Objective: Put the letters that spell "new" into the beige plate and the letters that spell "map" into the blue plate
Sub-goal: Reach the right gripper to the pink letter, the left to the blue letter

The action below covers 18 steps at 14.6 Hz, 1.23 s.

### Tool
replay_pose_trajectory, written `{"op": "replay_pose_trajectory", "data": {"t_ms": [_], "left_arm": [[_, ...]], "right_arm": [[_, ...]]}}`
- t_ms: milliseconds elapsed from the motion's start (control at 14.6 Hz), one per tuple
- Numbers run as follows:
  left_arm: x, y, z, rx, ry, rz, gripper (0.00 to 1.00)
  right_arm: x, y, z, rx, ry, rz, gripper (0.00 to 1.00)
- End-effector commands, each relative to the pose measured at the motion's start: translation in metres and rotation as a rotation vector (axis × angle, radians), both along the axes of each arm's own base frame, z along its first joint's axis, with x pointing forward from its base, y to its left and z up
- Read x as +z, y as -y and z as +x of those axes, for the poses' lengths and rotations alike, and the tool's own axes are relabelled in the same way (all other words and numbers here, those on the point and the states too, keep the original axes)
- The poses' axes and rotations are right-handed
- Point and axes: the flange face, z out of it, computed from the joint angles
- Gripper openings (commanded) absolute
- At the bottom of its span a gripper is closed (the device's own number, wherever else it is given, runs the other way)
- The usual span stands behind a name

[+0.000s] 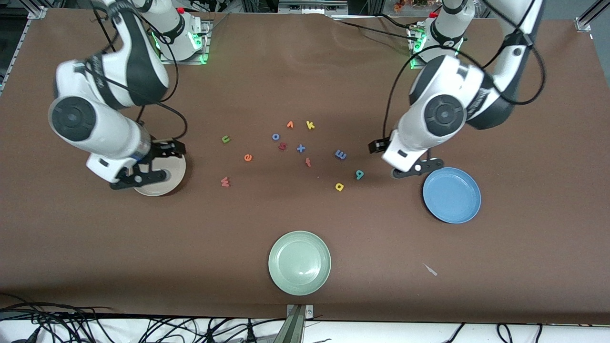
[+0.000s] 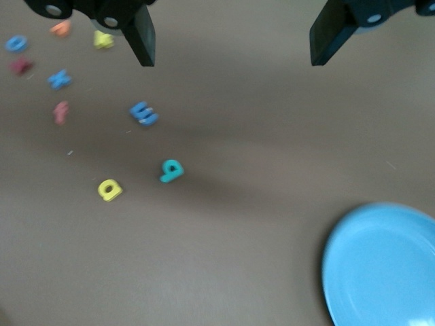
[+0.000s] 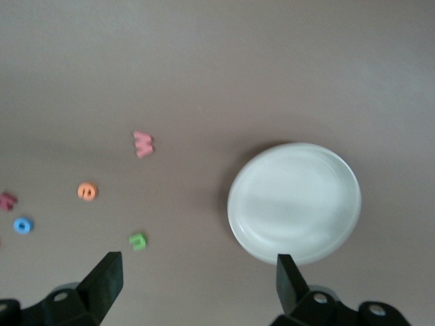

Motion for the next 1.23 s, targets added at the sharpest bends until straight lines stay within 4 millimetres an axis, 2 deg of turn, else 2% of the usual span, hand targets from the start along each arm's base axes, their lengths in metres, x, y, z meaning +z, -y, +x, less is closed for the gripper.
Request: {"op": "replay_pose_trajectory", "data": {"t_ms": [0, 137, 274, 411, 548, 685, 822, 1028, 1165], "left_arm": [[-0.026, 0.031, -0.010, 0.160, -0.008, 0.021, 1.00], [-0.060, 0.046, -0.023, 0.219, -0.014, 0.045, 1.00], [-0.093, 0.077, -0.057, 0.299, 0.016, 0.047, 1.00], [-0.125, 0.094, -0.078, 0.361, 0.046, 0.045, 1.00], [-0.147, 0.100, -0.086, 0.387, 0.036, 0.063, 1.00], [-0.158, 0.110, -0.094, 0.448, 0.036, 0.092, 1.00], [-0.162, 0.114, -0.094, 0.504, 0.058, 0.078, 1.00], [-0.169, 0.107, -0.086, 0.569, 0.066, 0.079, 1.00], [-0.175, 0.101, -0.081, 0.564, 0.064, 0.086, 1.00]], "right_arm": [[-0.049, -0.034, 0.012, 0.004, 0.020, 0.005, 1.00], [-0.090, -0.055, 0.010, 0.022, 0.047, 0.010, 1.00], [-0.118, -0.068, 0.001, 0.035, 0.072, 0.019, 1.00], [-0.144, -0.076, -0.005, 0.049, 0.095, 0.028, 1.00], [-0.167, -0.076, -0.010, 0.053, 0.121, 0.038, 1.00], [-0.191, -0.071, -0.023, 0.056, 0.147, 0.050, 1.00], [-0.207, -0.067, -0.034, 0.056, 0.160, 0.056, 1.00], [-0.220, -0.068, -0.045, 0.049, 0.185, 0.072, 0.95], [-0.223, -0.068, -0.047, 0.050, 0.186, 0.074, 0.87]]}}
